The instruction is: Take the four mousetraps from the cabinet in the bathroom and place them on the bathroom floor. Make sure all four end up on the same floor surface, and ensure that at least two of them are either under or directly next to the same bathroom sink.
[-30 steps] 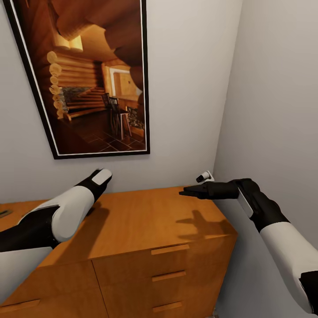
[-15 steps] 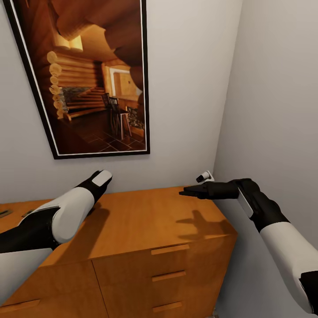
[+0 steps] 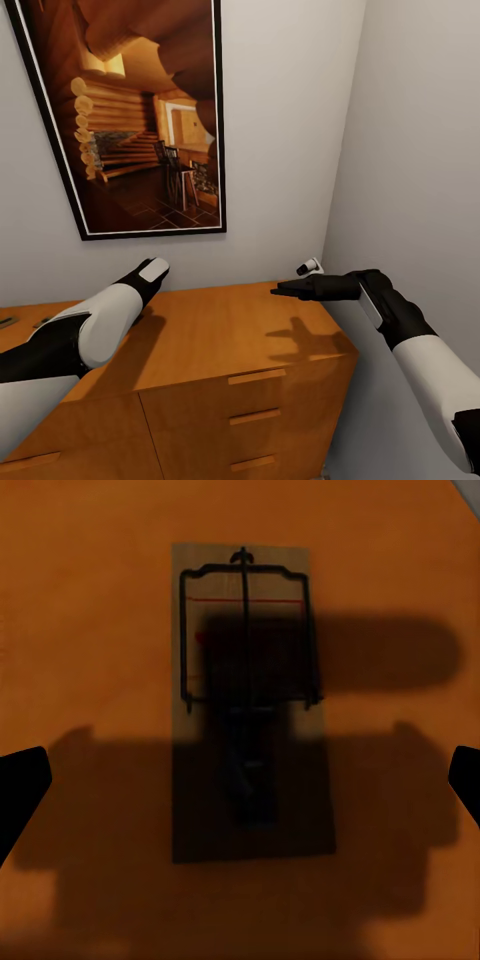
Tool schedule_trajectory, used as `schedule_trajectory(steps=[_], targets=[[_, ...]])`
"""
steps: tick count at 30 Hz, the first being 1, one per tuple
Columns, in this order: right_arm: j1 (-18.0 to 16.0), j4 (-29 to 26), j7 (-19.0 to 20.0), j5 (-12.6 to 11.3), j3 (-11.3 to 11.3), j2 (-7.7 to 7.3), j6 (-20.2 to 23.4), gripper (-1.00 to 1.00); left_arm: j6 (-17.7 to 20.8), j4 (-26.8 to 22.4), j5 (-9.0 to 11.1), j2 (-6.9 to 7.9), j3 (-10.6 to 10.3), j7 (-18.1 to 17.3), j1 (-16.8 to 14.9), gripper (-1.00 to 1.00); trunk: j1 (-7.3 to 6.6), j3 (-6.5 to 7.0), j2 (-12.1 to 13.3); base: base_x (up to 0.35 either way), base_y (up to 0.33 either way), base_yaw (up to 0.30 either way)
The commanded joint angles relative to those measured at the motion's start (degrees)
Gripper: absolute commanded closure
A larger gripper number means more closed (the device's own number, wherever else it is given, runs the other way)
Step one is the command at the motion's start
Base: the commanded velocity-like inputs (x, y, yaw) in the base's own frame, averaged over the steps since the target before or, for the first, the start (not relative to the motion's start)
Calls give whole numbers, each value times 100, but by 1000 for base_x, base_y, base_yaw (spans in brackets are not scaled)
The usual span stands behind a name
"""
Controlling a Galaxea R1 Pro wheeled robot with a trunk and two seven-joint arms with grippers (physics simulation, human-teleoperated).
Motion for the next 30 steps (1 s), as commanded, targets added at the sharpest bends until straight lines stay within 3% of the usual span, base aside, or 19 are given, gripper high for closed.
schedule_trajectory(steps=[1,30], targets=[[-6,0,10,-23,18,-7,60,-100,35,-10,-37,-3,42,21,5,-100,0,-7,-4,0,0,0],[-1,-3,10,-27,18,-8,60,-100,35,-3,-42,-3,42,25,112,-100,0,-7,-4,0,0,0]])
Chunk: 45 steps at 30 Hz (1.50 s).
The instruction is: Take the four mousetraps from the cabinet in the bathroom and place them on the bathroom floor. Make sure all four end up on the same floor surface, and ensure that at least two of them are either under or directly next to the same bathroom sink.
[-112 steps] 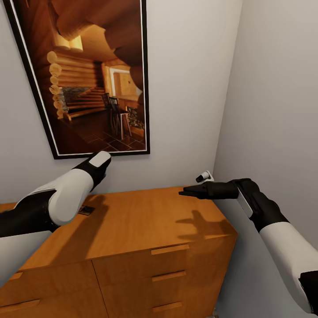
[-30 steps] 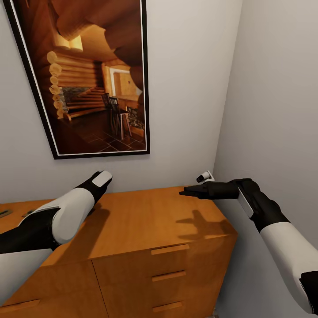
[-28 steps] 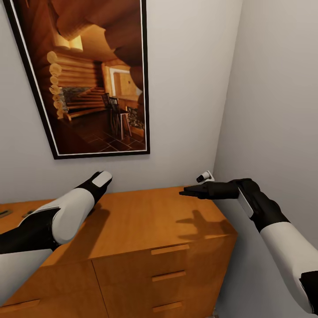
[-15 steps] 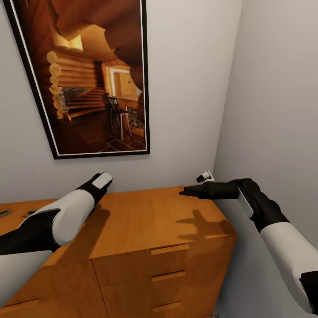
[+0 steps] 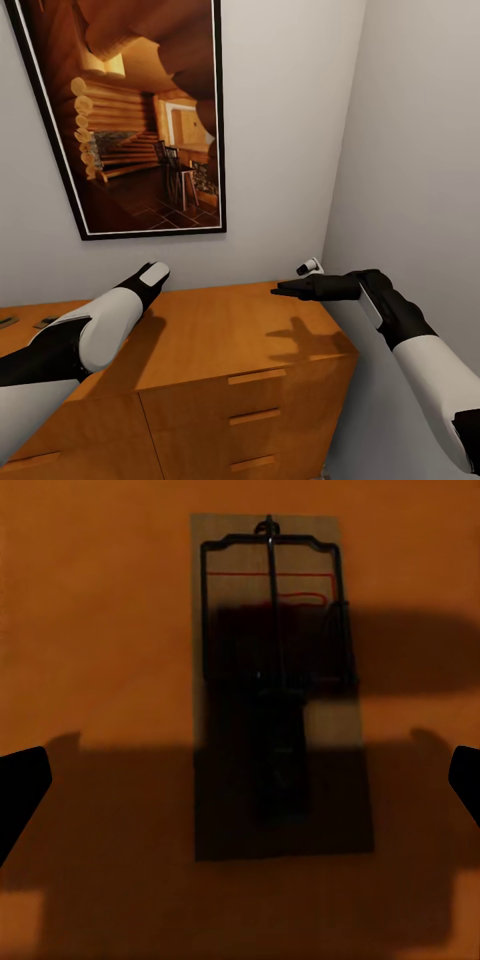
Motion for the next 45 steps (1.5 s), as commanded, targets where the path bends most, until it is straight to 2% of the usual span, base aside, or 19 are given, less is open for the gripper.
schedule_trajectory(steps=[1,20,42,43,45], targets=[[-5,1,10,-21,18,-6,60,-100,34,-10,-38,-3,43,24,-2,-100,0,-7,-4,0,0,0],[-4,-4,10,-21,18,-6,60,-100,27,-8,-41,6,43,43,84,-100,0,-7,-4,0,0,0],[-7,-2,10,-21,18,-6,60,-100,-32,-9,-32,136,40,-22,270,-100,0,-7,-4,0,0,0],[-5,-4,10,-21,18,-6,60,-100,-33,-8,-32,137,41,-24,271,100,0,-7,-4,0,0,0],[-4,-3,10,-21,18,-6,60,-100,-33,-8,-32,137,42,-26,271,100,0,-7,-4,0,0,0]])
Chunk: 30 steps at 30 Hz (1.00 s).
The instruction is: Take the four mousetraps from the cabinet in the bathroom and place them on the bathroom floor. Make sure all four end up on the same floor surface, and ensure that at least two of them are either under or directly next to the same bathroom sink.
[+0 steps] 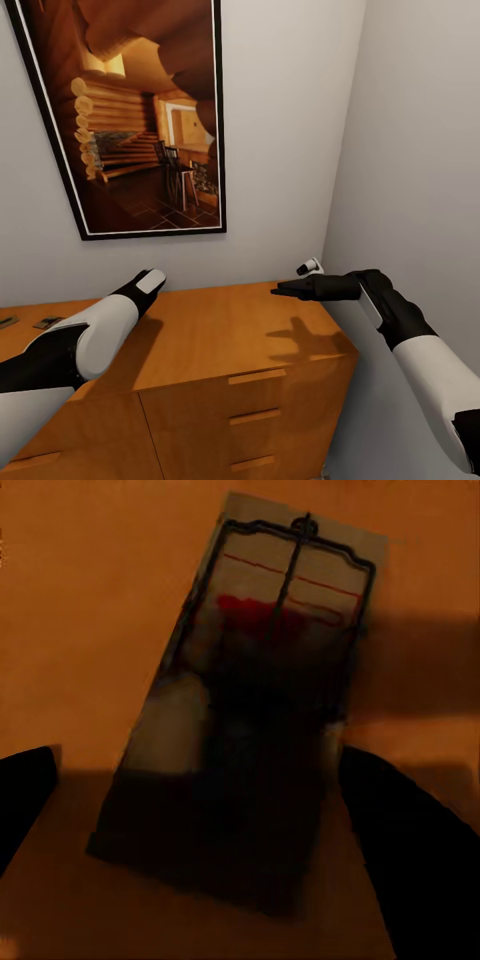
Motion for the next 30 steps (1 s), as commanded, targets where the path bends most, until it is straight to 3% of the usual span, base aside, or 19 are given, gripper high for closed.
schedule_trajectory(steps=[1,13,18,22,24,26,30], targets=[[-6,-1,10,-21,18,-6,60,-100,42,-11,-12,-2,204,13,69,100,1,-8,-2,0,0,0],[-6,6,10,-21,18,-6,60,-100,38,-36,-10,-16,205,13,69,100,1,-8,-2,0,0,0],[-5,9,10,-21,18,-6,60,-100,52,-354,-4,-61,204,79,62,100,1,-8,-2,0,0,0],[-4,14,10,-21,18,-6,60,-100,95,-866,-2,-168,207,374,61,100,1,-8,-2,0,0,0],[-3,15,10,-21,18,-6,60,-100,119,-1145,4,-276,205,730,60,100,1,-8,-2,0,0,0],[-7,81,-41,36,17,47,-5,-100,63,-1074,53,-209,206,720,126,100,1,-8,-2,0,0,0],[-22,209,3,-48,-112,51,5,-100,-38,-944,-52,-180,346,838,257,100,1,-8,-2,0,0,0]])
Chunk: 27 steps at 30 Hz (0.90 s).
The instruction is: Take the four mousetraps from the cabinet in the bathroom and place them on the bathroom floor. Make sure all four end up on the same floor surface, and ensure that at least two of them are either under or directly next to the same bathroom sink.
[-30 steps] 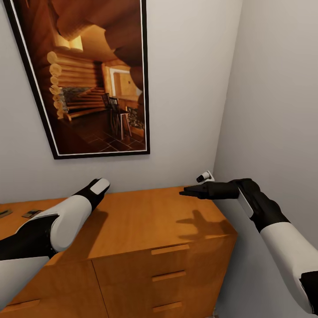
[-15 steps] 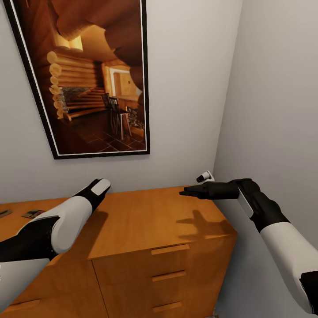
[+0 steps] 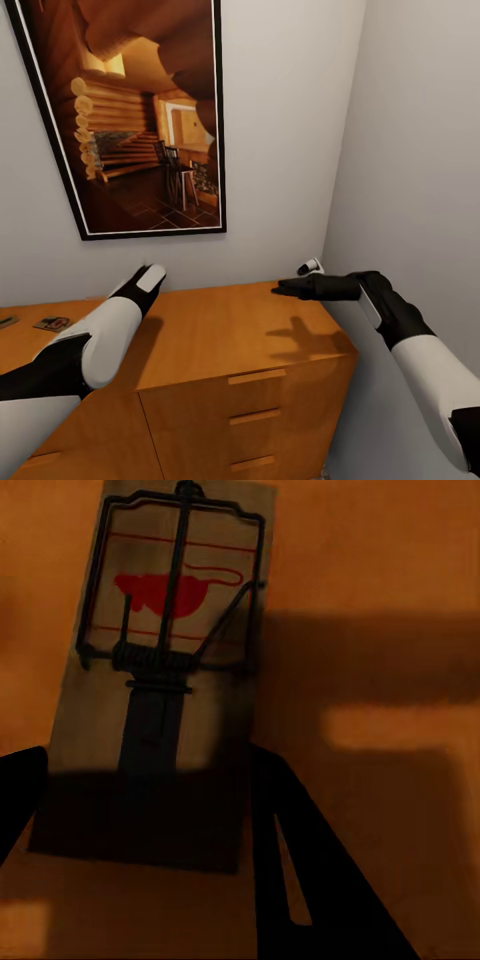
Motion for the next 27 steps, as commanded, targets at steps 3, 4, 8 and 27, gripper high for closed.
schedule_trajectory(steps=[3,4,8,27], targets=[[60,95,18,-118,-30,-3,19,-100,22,88,-55,9,65,112,94,100,0,-6,-4,0,0,0],[92,112,18,-149,-33,-3,-13,-100,15,115,-77,10,23,129,112,100,0,-6,-4,0,0,0],[170,129,-52,-157,-34,-2,-141,-100,4,233,-197,-8,-34,86,106,100,0,-6,-4,0,0,0],[185,-1058,-2140,-128,-30,-418,-64,-100,393,256,-377,-547,206,1003,390,100,0,-6,-4,0,0,0]])
